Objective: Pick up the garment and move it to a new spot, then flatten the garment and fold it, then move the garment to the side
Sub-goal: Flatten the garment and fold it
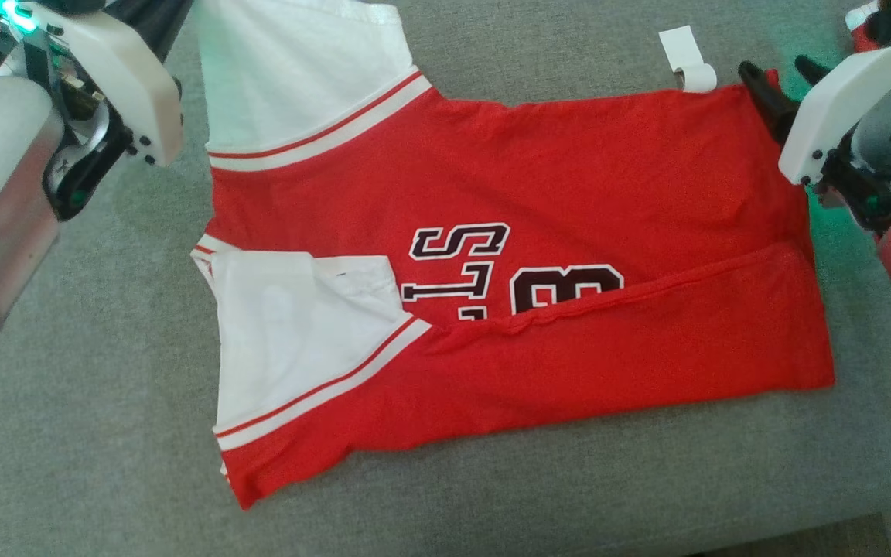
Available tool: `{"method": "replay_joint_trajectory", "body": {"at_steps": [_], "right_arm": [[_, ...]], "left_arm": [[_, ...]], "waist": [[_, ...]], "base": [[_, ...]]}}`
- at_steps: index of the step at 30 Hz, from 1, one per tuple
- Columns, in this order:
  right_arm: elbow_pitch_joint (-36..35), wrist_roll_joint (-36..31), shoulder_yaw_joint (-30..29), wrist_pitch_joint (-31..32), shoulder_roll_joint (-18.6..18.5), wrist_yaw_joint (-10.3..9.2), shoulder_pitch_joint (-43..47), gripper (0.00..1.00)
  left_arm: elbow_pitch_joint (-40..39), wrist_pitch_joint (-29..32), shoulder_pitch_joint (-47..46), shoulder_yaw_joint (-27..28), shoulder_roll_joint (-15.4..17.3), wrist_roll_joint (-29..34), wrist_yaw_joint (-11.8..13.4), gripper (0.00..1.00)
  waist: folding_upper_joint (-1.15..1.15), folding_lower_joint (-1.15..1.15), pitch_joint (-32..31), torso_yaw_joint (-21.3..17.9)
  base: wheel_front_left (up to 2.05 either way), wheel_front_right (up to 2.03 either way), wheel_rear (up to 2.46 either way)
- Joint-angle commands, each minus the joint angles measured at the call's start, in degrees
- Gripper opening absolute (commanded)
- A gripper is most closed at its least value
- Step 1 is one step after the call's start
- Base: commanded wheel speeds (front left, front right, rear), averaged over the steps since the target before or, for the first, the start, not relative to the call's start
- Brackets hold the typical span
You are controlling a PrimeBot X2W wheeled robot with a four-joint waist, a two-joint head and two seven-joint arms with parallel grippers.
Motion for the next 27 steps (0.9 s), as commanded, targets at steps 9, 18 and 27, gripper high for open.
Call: {"method": "replay_joint_trajectory", "body": {"at_steps": [9,18,27], "right_arm": [[1.74,-0.47,2.4,2.03,-0.05,-0.04,-0.97,0.42],[2.36,-0.97,3.08,-0.96,-0.53,-0.04,-1.93,0.0],[4.11,-0.04,-1.15,-14.4,-1.68,-0.04,-5.3,0.0]], "left_arm": [[0.03,-0.84,-4.21,0.06,1.45,-1.51,0.1,0.0],[0.57,-2.16,-4.45,-0.81,1.23,-1.89,0.1,0.0],[3.6,-13.74,-7.58,0.66,-0.55,1.63,1.0,0.0]], "waist": [[0.0,0.0,-0.24,0.47],[0.0,0.0,-0.56,0.96],[0.0,0.0,-1.16,2.3]], "base": [[0.0,0.0,0.0],[0.0,0.0,0.0],[0.0,0.0,0.0]]}}
